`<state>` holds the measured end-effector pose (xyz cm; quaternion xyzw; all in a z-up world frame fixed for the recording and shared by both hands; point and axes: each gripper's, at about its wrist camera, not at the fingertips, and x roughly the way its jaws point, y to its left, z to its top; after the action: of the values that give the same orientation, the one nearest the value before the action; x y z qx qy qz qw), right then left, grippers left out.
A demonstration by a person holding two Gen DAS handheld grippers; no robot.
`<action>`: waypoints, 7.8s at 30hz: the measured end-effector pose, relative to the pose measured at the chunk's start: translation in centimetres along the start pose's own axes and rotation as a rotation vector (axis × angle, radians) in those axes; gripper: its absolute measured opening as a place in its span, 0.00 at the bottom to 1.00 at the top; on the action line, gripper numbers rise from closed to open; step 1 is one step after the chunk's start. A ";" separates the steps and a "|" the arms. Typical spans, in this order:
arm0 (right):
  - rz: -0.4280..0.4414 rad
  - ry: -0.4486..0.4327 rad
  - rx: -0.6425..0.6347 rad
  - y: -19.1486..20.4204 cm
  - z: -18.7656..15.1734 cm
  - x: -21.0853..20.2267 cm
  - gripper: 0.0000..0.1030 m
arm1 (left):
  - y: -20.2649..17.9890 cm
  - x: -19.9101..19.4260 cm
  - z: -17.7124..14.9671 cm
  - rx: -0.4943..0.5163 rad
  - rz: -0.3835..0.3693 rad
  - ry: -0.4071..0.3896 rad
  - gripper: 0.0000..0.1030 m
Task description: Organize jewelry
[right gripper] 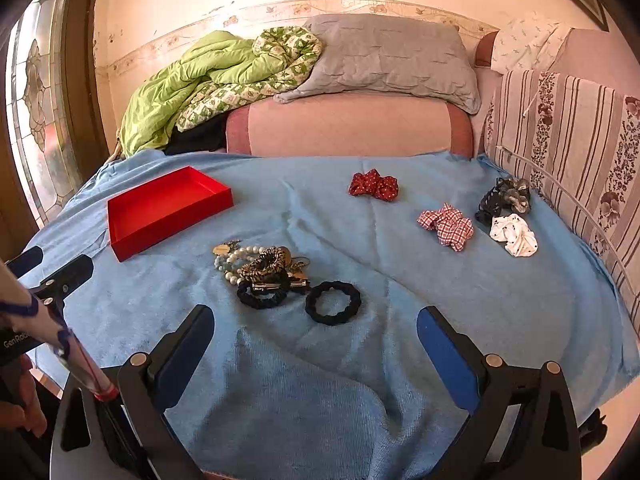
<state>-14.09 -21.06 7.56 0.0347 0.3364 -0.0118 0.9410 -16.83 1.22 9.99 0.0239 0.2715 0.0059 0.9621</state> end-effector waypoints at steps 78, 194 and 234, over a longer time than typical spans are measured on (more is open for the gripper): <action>0.036 0.358 0.021 -4.4 1.9 14.0 0.11 | -5.7 23.0 4.9 0.139 -0.350 0.439 0.42; 0.315 0.374 0.064 0.0 10.3 15.7 0.24 | -1.2 18.2 8.6 0.027 -0.470 0.374 0.37; 0.474 0.239 0.167 -1.8 12.2 14.4 0.08 | -9.2 21.6 4.6 0.332 -0.556 0.521 0.16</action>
<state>4.69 -23.71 7.77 0.1908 0.4255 0.1852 0.8650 3.96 -7.65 2.23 0.1022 0.4994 -0.2921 0.8092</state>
